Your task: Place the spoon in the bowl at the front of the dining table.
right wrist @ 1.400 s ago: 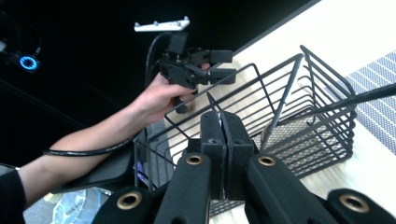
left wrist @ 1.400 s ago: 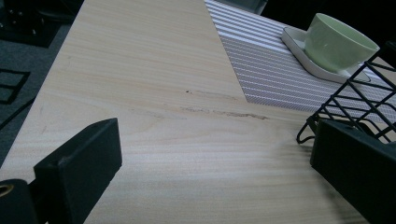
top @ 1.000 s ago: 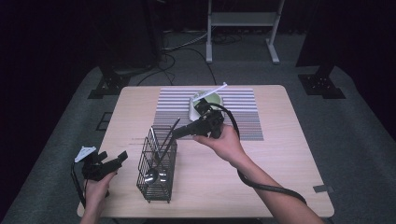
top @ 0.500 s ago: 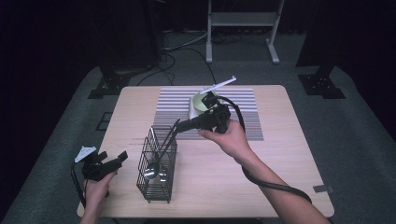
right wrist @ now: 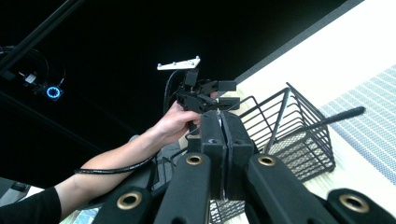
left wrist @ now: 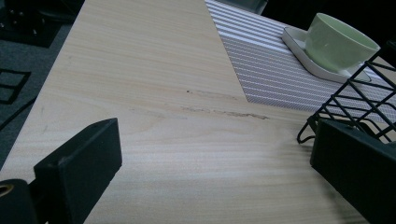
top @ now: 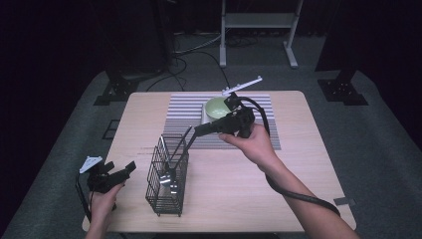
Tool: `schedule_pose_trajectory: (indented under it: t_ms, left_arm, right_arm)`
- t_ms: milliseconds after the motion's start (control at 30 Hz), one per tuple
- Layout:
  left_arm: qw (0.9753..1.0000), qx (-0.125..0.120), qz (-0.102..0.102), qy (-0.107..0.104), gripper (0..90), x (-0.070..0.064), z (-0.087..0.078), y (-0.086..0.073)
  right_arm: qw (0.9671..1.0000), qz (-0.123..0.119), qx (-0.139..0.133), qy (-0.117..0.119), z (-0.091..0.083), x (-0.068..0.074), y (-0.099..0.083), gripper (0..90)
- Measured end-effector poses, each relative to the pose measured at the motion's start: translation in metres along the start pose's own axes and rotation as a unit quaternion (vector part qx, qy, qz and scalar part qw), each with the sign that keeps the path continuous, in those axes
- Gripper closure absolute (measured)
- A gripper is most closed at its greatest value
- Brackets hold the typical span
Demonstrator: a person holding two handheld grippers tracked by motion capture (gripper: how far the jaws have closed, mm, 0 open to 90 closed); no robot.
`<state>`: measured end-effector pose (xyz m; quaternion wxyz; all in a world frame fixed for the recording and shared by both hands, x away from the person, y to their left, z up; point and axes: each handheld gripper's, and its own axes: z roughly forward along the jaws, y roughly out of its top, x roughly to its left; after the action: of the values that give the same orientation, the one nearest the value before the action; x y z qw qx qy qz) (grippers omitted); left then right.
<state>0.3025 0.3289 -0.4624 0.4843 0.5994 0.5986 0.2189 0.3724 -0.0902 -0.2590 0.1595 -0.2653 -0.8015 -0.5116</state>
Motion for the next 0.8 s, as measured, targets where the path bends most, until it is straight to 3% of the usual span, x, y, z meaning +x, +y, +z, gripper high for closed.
schedule_pose_trajectory:
  t_ms: [800]
  left_arm:
    - [1.0,0.004,0.002,0.001,1.0,0.001,0.001,-0.001]
  right_arm:
    - [0.9993,0.021,-0.014,-0.028,-0.048,-0.011,-0.017,88.9]
